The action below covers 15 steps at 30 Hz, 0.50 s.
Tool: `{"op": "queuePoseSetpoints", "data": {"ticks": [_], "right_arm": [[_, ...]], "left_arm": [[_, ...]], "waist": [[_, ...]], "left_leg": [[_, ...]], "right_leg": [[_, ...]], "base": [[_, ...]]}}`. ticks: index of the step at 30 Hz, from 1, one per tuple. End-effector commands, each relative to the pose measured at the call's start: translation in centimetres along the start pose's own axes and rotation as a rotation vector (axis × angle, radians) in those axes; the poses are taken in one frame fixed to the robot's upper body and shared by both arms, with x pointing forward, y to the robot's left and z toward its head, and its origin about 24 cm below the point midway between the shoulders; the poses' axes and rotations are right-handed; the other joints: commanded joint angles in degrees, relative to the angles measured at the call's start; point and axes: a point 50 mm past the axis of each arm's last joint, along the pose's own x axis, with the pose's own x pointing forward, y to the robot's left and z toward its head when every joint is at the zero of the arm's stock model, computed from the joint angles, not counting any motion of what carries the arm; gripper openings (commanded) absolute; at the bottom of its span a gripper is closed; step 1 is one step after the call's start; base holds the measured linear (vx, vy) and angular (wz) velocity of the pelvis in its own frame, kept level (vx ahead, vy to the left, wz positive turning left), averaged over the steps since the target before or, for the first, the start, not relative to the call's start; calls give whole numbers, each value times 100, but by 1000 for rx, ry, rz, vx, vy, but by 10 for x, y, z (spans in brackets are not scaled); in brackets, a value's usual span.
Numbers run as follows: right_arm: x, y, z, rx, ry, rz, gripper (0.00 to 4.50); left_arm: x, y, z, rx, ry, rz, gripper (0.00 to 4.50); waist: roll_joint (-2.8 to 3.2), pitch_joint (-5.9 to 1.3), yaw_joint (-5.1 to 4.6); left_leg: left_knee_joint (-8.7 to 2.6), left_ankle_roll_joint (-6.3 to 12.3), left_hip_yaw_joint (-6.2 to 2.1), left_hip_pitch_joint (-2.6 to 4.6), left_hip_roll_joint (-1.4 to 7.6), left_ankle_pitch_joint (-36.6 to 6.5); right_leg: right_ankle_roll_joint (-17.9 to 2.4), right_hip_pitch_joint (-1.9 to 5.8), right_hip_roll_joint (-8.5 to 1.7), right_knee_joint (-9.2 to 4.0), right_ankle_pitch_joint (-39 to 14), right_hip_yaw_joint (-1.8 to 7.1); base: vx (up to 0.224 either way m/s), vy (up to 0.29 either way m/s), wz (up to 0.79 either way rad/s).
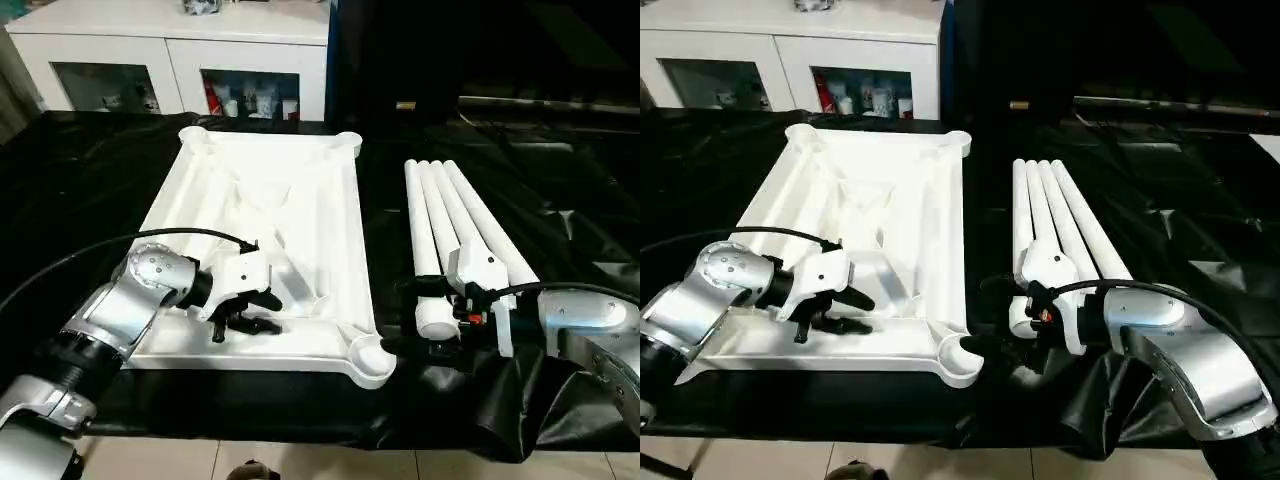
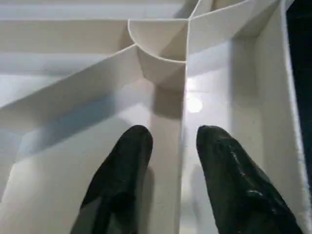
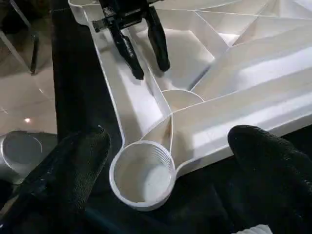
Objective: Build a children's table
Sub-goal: Move to table
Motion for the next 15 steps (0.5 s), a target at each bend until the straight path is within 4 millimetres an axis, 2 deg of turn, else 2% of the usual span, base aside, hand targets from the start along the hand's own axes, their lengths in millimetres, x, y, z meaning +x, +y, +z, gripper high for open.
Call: {"op": "queuePoseSetpoints", "data": {"ticks": [1,5,6,9,12,13,15], "right_arm": [[0,2,4,-20,5,15,450],[0,1,5,-23,7,14,450],[0,1,5,-28,12,13,450],[0,1,5,-31,17,9,450],[0,2,5,-31,19,8,450],[0,1,4,-30,20,7,450],[0,1,4,-30,21,6,450]], "left_arm": [[0,5,4,27,15,13,163],[2,5,2,25,23,7,143],[3,6,1,23,26,3,129],[6,5,0,22,30,-6,109],[7,5,0,19,23,-11,71],[8,5,0,16,20,-14,68],[8,6,0,12,13,-7,62]], "waist": [[29,-349,16],[31,-353,23],[48,-348,22],[40,-346,26],[59,-346,29],[38,-346,23],[39,-342,24]], "left_leg": [[-422,-128,-151,185,373,-1492],[-417,-103,-149,188,375,-1465],[-420,-116,-151,190,375,-1503],[-427,-137,-154,194,383,-1575],[-428,-158,-155,199,384,-1612],[-430,-158,-156,192,383,-1601],[-427,-146,-153,194,383,-1598]], "right_leg": [[-1338,118,-461,-467,-559,246],[-1371,121,-466,-466,-508,247],[-1377,116,-465,-467,-550,245],[-1374,118,-473,-477,-619,250],[-1383,112,-474,-477,-634,249],[-1381,121,-475,-475,-625,248],[-1379,114,-476,-482,-646,251]], "base": [[0,0,0],[0,0,0],[0,0,0],[0,0,0],[0,0,0],[0,0,0],[0,0,0]]}}
